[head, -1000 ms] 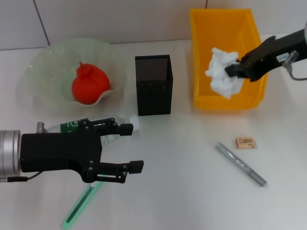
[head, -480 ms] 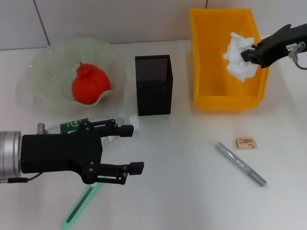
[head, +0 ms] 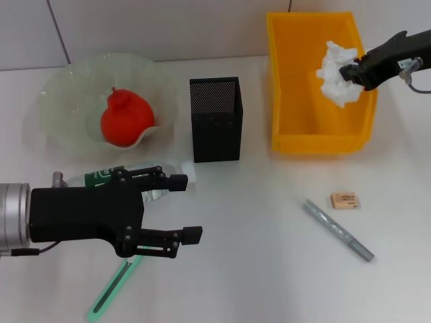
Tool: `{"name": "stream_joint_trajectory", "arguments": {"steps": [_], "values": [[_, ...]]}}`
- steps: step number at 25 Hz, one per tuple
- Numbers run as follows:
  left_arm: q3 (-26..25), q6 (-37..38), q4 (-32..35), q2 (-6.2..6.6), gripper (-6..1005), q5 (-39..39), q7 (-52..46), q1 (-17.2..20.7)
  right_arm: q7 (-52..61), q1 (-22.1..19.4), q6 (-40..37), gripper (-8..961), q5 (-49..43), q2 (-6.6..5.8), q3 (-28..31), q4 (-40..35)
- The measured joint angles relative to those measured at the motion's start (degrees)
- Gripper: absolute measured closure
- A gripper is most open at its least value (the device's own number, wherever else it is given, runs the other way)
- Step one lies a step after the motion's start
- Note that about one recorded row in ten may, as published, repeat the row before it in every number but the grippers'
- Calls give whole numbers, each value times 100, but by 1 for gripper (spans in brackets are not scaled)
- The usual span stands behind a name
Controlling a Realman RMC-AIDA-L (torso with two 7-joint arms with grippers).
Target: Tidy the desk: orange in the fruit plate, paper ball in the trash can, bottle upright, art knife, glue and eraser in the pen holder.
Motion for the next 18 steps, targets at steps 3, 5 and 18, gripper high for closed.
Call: {"name": "stream_joint_trajectory", "arguments": {"steps": [3,5,18], "values": [[-2,0,-4,0,194,0,1,11,-13,71,64,835,-1,0,-3,143],[-4,0,-3,0,195,0,12,20,-72,104,110,831,-3,0,-7,226],[-14,0,-131,0,199,0,50,4,-303,150,371,804,-6,1,-74,500]]}}
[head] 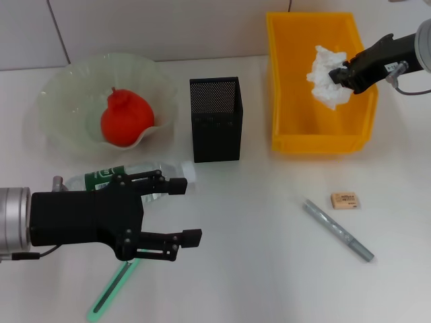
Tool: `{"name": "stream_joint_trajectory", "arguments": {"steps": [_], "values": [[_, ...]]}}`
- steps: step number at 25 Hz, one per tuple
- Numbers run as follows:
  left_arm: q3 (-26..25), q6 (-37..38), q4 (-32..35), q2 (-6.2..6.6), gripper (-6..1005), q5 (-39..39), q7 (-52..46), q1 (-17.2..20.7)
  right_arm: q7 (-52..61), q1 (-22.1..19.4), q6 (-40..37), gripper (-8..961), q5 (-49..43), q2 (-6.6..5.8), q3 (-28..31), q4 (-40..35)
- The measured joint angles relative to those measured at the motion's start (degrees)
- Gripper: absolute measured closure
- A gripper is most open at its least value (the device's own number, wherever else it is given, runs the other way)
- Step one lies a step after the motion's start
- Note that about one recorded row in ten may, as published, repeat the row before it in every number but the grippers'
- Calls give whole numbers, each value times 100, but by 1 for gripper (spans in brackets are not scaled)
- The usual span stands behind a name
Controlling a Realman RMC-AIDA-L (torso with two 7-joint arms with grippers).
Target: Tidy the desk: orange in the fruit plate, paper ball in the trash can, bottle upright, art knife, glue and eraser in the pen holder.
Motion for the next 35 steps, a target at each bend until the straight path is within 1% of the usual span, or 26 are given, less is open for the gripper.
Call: {"name": "stream_joint_trajectory", "arguments": {"steps": [6,12,16,19,20,25,28,35], "values": [[0,-5,-5,0,201,0,3,-3,23,-78,172,791,29,20,45,-51],[0,-14,-4,0,203,1,4,-1,31,-95,218,549,39,24,22,-68],[0,-29,-3,0,205,5,4,0,40,-103,254,435,86,33,15,-68],[6,-48,-3,0,205,6,4,1,-9,-172,249,349,355,26,26,-99],[16,-60,-3,0,206,8,4,8,-84,-218,227,321,522,19,36,-140],[29,-62,-4,0,207,10,1,14,-757,-694,40,294,1782,12,74,-651],[15,-62,-6,-2,208,10,-2,24,-1101,-944,-199,288,2413,15,157,-894],[17,-61,-8,-9,211,10,-8,19,-2433,-1437,-1119,273,4238,28,966,-890]]}}
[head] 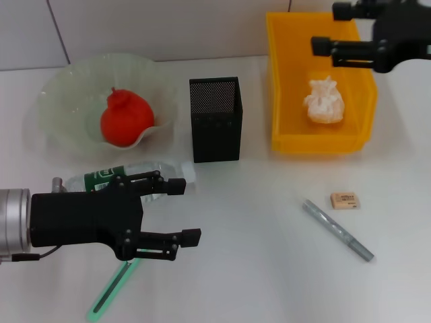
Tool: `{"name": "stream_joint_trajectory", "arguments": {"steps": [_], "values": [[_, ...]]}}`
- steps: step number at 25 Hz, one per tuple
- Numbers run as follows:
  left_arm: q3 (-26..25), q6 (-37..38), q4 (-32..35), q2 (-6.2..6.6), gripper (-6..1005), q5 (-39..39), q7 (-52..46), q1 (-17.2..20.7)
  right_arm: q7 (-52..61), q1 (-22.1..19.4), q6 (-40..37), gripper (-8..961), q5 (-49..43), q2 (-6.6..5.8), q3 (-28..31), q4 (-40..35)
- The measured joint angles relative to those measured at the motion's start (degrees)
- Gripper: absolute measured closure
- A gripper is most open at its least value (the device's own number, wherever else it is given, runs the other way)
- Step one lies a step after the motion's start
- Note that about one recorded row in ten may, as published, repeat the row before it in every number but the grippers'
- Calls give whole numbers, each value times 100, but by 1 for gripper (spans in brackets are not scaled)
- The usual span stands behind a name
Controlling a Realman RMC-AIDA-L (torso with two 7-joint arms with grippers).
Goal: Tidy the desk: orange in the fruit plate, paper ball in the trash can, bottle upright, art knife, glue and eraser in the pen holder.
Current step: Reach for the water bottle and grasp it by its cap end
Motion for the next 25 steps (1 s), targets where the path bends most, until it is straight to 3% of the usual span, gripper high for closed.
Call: {"name": "stream_joint_trajectory", "arguments": {"steps": [8,15,25], "values": [[-74,-21,-4,-5,213,-3,21,8,-842,-158,-1491,272,826,-31,848,560],[-165,-159,-4,-22,216,-43,36,31,-1309,-242,-2341,272,883,-23,1035,1013],[-293,-275,-3,-26,219,-45,38,34,-1668,-439,-2922,271,870,-27,1264,1392]]}}
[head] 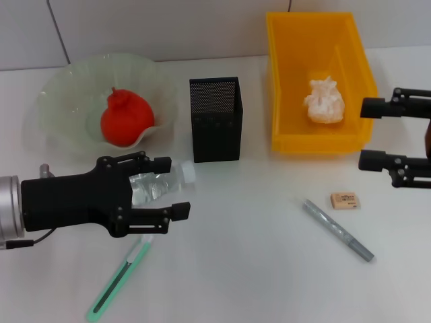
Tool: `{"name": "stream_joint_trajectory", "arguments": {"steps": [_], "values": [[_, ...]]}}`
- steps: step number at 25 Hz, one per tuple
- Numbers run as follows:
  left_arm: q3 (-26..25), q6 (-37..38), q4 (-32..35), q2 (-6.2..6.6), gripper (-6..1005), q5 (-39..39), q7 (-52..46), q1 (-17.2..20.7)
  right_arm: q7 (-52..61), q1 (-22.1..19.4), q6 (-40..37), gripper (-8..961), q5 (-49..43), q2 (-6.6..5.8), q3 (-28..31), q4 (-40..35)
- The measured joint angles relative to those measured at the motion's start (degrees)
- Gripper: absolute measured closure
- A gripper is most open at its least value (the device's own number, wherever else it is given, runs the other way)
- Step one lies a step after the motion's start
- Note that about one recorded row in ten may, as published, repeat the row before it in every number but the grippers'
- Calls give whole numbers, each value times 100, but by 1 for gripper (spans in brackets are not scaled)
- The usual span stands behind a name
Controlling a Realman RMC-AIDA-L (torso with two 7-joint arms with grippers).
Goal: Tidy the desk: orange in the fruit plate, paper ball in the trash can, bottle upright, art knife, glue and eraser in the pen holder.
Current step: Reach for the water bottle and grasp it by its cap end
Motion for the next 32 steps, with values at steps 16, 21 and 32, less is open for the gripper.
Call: {"name": "stream_joint_trajectory", "arguments": {"steps": [16,21,32], "values": [[-96,-122,34,1,224,2,-37,-23,-218,-173,-368,273,-18,-35,272,585],[-51,-435,35,-5,226,29,-81,-50,-247,-217,-487,273,-119,-35,271,589],[-21,-1026,69,0,229,792,-585,-422,-339,-358,-565,274,-326,-31,274,604]]}}
